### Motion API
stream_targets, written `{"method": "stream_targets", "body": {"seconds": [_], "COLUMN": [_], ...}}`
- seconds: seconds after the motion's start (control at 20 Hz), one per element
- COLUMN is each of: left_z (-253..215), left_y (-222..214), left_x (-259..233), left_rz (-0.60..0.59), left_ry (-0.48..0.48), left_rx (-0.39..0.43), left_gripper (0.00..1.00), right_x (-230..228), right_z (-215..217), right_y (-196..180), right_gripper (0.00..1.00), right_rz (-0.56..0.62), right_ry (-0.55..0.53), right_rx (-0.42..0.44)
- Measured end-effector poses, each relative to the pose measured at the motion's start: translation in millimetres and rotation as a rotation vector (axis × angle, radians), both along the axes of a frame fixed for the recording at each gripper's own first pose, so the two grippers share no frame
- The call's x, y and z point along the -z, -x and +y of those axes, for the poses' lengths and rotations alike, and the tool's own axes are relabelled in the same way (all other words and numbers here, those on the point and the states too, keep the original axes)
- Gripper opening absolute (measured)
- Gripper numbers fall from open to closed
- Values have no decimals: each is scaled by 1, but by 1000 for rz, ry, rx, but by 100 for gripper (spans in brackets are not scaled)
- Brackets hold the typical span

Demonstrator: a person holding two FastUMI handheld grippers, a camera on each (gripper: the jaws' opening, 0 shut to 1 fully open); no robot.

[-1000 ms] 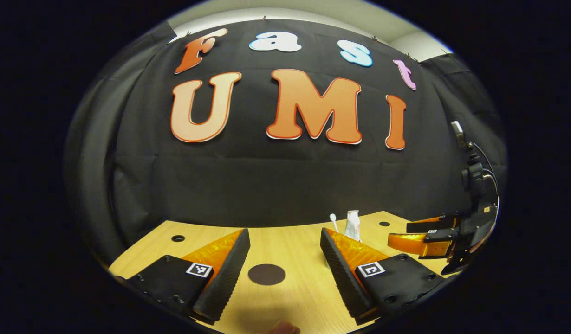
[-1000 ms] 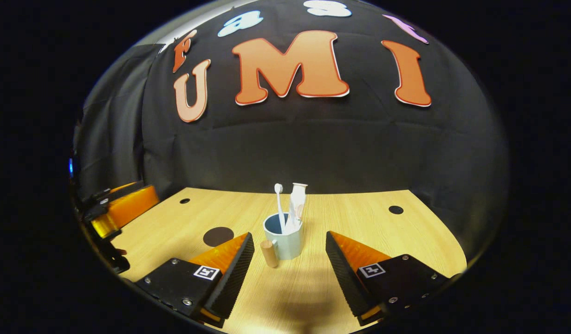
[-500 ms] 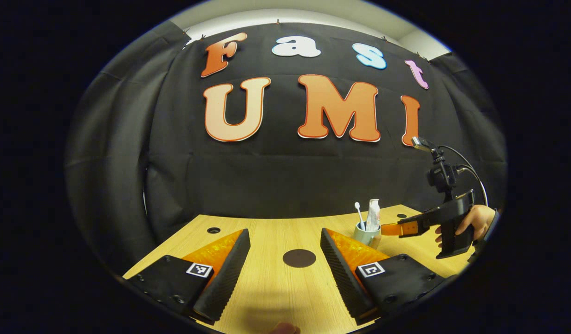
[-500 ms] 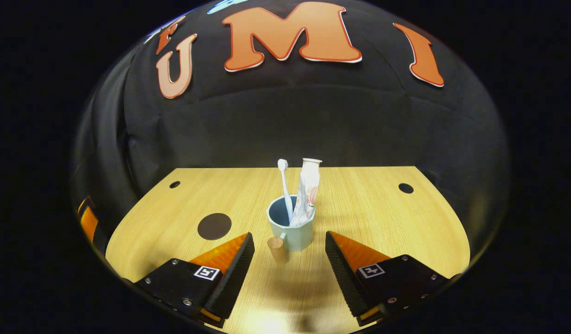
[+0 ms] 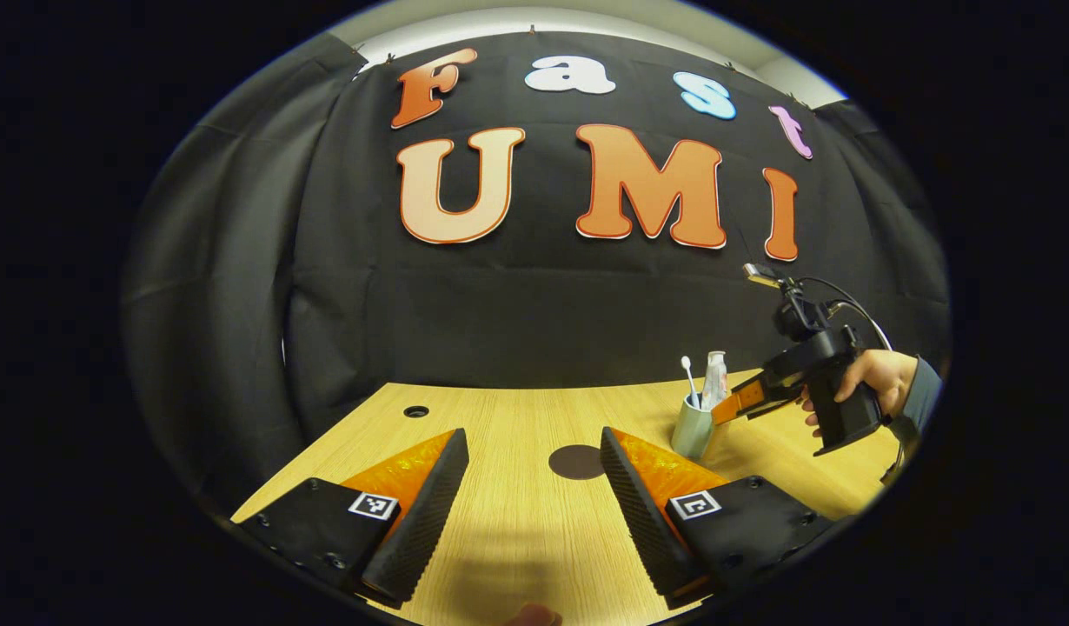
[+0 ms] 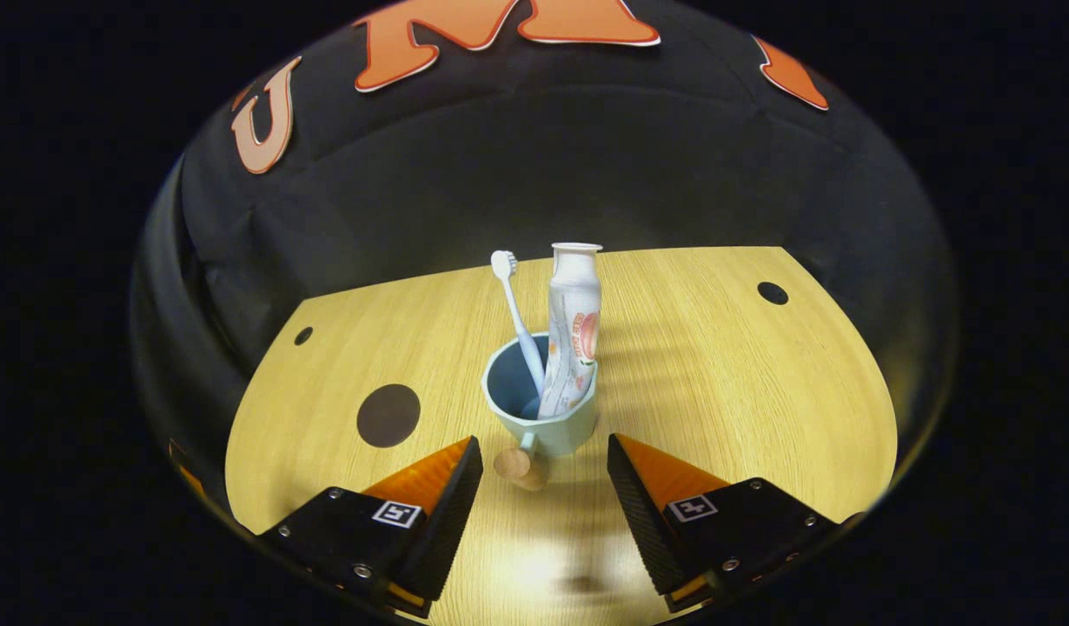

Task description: Put the toothbrush and toothpaste on the desktop into the cup, then pick up the cup and place it on the coaster on the desktop.

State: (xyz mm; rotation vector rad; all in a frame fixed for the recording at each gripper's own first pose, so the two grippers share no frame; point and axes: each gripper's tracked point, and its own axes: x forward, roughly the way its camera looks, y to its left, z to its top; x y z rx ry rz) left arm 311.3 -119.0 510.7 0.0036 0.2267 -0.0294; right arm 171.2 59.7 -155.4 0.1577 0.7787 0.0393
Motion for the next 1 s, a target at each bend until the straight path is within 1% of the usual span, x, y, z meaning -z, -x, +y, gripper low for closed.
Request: {"method": "stream_targets", "body": {"seconds": [0.15, 0.3, 0.4, 0.5, 0.55, 0.6, 0.65, 0.7, 0.75, 0.8, 1.0], "left_z": [9, 13, 16, 17, 18, 17, 18, 19, 19, 17, 17], "left_y": [-3, -2, -3, -3, -4, -4, -5, -5, -5, -4, -5], "left_x": [6, 12, 18, 22, 23, 24, 26, 26, 26, 24, 24], "left_rz": [18, 31, 44, 54, 59, 64, 70, 73, 74, 71, 72], "left_ry": [-4, 0, 8, 15, 15, 14, 10, 4, -1, -3, -6], "left_rx": [-12, -15, -21, -21, -21, -20, -18, -19, -19, -17, -11], "left_gripper": [98, 98, 97, 98, 98, 98, 98, 98, 98, 98, 98], "right_x": [11, 22, 26, 30, 32, 33, 35, 37, 40, 39, 42], "right_z": [0, 5, 1, 4, 5, 3, 1, -1, -1, 1, 2], "right_y": [-8, -10, -14, -15, -15, -15, -14, -13, -12, -9, -8], "right_gripper": [86, 84, 82, 80, 72, 75, 70, 62, 60, 53, 43], "right_rz": [57, 111, 125, 141, 149, 155, 162, 169, 179, 188, 220], "right_ry": [43, 40, 60, 46, 40, 51, 81, 110, 125, 123, 91], "right_rx": [12, 21, 38, 40, 42, 43, 43, 46, 54, 60, 64]}}
